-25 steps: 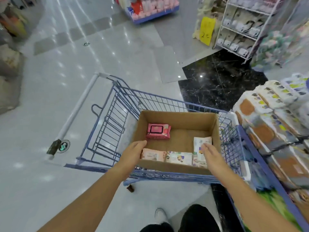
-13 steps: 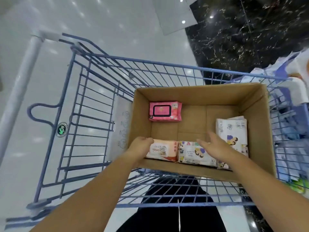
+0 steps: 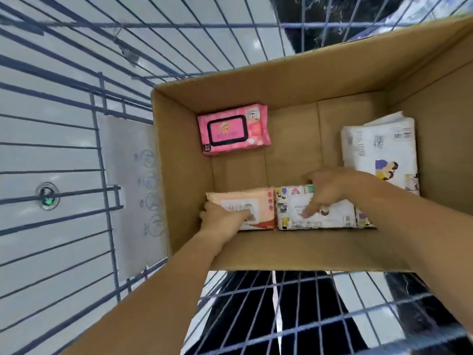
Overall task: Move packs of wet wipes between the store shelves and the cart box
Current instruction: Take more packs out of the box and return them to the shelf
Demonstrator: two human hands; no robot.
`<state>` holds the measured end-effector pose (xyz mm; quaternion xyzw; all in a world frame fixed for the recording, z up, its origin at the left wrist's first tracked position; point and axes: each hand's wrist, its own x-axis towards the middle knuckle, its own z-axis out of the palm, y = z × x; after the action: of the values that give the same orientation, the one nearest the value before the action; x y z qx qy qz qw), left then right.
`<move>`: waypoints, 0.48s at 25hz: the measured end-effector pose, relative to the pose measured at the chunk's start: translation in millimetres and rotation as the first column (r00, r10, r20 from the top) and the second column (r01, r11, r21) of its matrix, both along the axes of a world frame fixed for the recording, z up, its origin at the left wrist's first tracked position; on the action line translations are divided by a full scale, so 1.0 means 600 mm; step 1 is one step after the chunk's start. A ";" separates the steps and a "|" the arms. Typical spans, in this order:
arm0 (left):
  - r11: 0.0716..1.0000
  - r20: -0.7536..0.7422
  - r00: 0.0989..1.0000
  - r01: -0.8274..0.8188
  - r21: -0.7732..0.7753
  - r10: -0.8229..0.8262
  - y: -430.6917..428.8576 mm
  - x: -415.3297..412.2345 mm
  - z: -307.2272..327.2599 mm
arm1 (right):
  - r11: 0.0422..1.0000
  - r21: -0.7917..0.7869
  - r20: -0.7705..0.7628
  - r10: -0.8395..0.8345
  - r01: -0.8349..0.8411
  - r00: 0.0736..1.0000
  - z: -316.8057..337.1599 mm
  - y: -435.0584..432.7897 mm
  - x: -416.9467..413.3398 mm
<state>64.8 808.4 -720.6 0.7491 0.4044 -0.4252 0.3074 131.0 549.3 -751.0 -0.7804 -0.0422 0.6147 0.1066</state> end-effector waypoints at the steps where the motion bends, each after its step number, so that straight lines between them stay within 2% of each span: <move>1: 0.999 -0.014 0.999 0.041 0.000 -0.041 0.001 -0.004 -0.004 | 1.000 -0.012 -0.020 0.006 -0.006 1.000 -0.003 0.000 0.003; 3: 0.998 -0.023 0.998 0.060 0.004 -0.060 0.005 -0.007 -0.006 | 0.999 -0.046 -0.074 0.000 -0.004 0.997 -0.005 0.003 0.008; 5: 1.000 -0.018 1.000 -0.019 -0.002 0.019 0.007 -0.002 -0.014 | 0.997 -0.071 -0.092 -0.006 0.000 0.996 -0.001 0.008 0.010; 9: 0.988 -0.100 0.985 -0.147 -0.042 0.142 -0.002 0.013 -0.025 | 0.993 -0.004 0.025 -0.119 0.119 0.993 -0.003 0.019 0.006; 12: 0.977 -0.136 0.972 -0.201 -0.077 0.190 -0.001 0.010 -0.020 | 0.993 -0.029 -0.050 -0.118 0.116 0.992 -0.007 0.023 -0.001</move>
<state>70.7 807.8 -732.9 0.6621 0.4756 -0.4579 0.3545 130.7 563.2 -755.1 -0.7666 0.0143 0.6279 0.1336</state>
